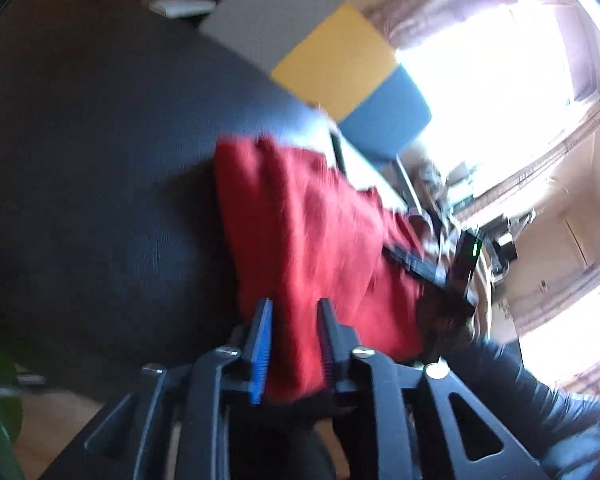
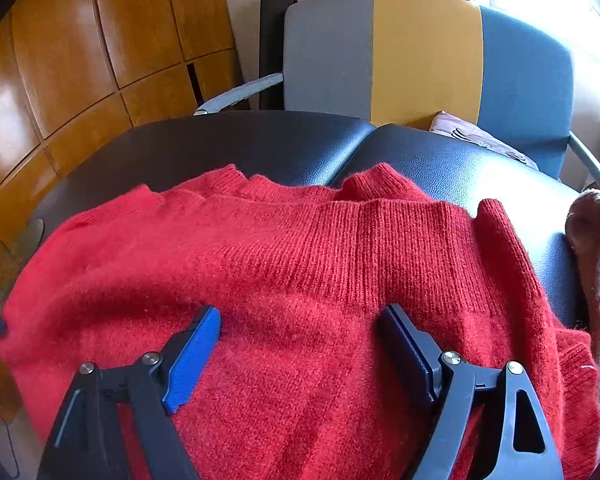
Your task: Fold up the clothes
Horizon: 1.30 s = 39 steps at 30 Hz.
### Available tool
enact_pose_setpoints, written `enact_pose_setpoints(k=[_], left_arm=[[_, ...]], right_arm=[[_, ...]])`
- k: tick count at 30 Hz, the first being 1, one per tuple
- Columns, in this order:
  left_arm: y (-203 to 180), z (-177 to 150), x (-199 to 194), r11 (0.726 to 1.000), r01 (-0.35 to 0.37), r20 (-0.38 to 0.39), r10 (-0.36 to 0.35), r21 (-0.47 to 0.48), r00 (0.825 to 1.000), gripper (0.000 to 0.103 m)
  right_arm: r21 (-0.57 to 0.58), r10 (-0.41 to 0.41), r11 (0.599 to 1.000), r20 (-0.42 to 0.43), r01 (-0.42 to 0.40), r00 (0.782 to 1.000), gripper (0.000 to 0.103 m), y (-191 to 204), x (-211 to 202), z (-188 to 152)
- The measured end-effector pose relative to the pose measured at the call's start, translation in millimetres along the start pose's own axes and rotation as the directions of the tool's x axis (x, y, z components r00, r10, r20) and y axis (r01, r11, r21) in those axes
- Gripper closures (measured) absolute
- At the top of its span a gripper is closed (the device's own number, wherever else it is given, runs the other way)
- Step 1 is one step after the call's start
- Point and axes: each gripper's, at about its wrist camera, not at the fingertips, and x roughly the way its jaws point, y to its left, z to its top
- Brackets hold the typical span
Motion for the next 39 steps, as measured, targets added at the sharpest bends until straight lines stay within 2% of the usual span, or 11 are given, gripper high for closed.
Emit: enact_pose_setpoints(k=[7, 13, 15, 19, 21, 24, 25, 29, 33, 36, 39], left_arm=[[-12.2, 53.1, 38.0, 0.996, -0.073, -0.034, 0.075, 0.050, 0.997, 0.071], [-20.8, 69.8, 76.5, 0.977, -0.166, -0.143, 0.185, 0.134, 0.972, 0.077], [-27.8, 69.0, 76.9, 0.955, -0.229, -0.112, 0.253, 0.188, 0.961, 0.096], [-39.9, 67.3, 51.6, 0.921, -0.337, 0.046, 0.335, 0.192, 0.941, 0.098], [-37.9, 67.0, 42.9, 0.906, -0.395, 0.105, 0.382, 0.154, 0.918, 0.098], [-13.2, 58.2, 76.7, 0.852, -0.502, 0.011, 0.506, 0.149, 0.863, 0.098], [-11.2, 51.0, 84.6, 0.837, -0.522, 0.025, 0.525, 0.165, 0.850, 0.097], [-18.6, 49.1, 75.6, 0.823, -0.555, 0.066, 0.551, 0.122, 0.832, 0.091], [-47.0, 54.7, 45.1, 0.787, -0.613, 0.211, 0.589, 0.070, 0.780, 0.087], [-77.2, 50.0, 45.4, 0.823, -0.552, 0.246, 0.512, 0.134, 0.823, 0.080], [-98.6, 36.3, 73.7, 0.809, -0.542, 0.226, 0.498, 0.229, 0.837, 0.079]], right_arm=[[0.008, 0.018, 1.000, 0.009, -0.018, 1.000, 0.017, 0.6, -2.0, -1.2], [0.030, 0.053, 0.998, 0.018, -0.054, 0.998, 0.015, -3.6, -2.6, -1.7], [0.036, 0.061, 0.997, 0.022, -0.062, 0.998, 0.015, -4.4, -2.7, -1.8], [0.016, 0.034, 0.999, 0.020, -0.034, 0.999, 0.015, 2.1, -2.8, -2.4], [-0.008, 0.007, 1.000, 0.018, -0.007, 1.000, 0.014, 8.8, -2.8, -3.5], [-0.023, 0.001, 1.000, 0.008, 0.000, 1.000, 0.011, 12.6, -0.4, -4.2], [-0.023, 0.002, 1.000, 0.008, -0.002, 1.000, 0.011, 12.6, -0.6, -4.5], [-0.015, 0.010, 1.000, 0.013, -0.009, 1.000, 0.011, 11.6, -1.6, -5.8], [-0.019, 0.005, 1.000, 0.011, -0.005, 1.000, 0.011, 13.6, -1.0, -6.1], [-0.027, -0.007, 1.000, 0.010, 0.008, 1.000, 0.011, 16.4, -0.8, -6.1], [-0.037, -0.023, 0.999, 0.011, 0.023, 1.000, 0.011, 19.0, -1.1, -6.4]])
